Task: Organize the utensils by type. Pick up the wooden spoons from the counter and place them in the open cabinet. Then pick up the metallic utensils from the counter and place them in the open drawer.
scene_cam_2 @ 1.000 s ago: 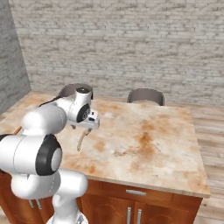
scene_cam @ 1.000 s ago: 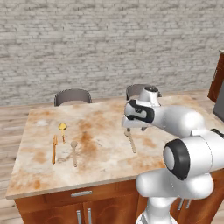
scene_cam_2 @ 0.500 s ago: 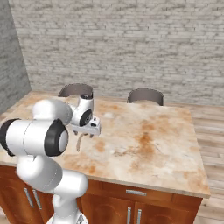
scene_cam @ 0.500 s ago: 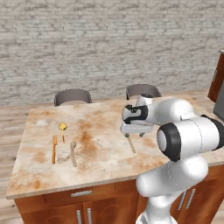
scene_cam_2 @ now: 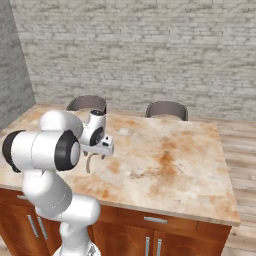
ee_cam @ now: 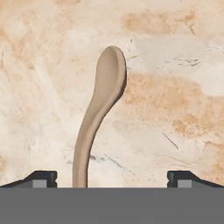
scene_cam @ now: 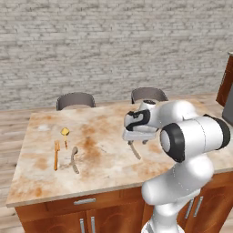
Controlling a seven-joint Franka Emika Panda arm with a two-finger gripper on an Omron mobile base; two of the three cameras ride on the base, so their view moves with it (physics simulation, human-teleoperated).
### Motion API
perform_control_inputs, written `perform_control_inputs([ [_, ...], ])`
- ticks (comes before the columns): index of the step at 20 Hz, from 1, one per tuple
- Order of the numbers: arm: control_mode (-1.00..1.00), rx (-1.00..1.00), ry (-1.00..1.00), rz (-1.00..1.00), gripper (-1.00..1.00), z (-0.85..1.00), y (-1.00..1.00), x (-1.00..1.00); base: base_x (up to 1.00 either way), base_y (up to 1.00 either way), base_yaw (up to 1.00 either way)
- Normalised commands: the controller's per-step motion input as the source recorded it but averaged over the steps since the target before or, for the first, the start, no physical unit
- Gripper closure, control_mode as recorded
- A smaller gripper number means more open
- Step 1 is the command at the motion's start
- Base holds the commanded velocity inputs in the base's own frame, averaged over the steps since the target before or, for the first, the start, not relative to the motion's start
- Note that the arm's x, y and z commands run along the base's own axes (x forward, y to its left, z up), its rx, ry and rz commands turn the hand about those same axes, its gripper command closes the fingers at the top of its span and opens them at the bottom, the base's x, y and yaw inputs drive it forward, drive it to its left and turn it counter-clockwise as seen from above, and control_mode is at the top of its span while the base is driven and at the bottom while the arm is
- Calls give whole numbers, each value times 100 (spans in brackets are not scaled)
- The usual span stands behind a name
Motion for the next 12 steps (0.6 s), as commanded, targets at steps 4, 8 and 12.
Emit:
perform_control_inputs([
  [4,-100,0,7,0,-100,-23,15,4,0,0,0],
  [8,-100,0,1,0,-100,-13,21,11,0,0,0],
  [12,-100,0,0,0,-100,-7,13,12,0,0,0],
])
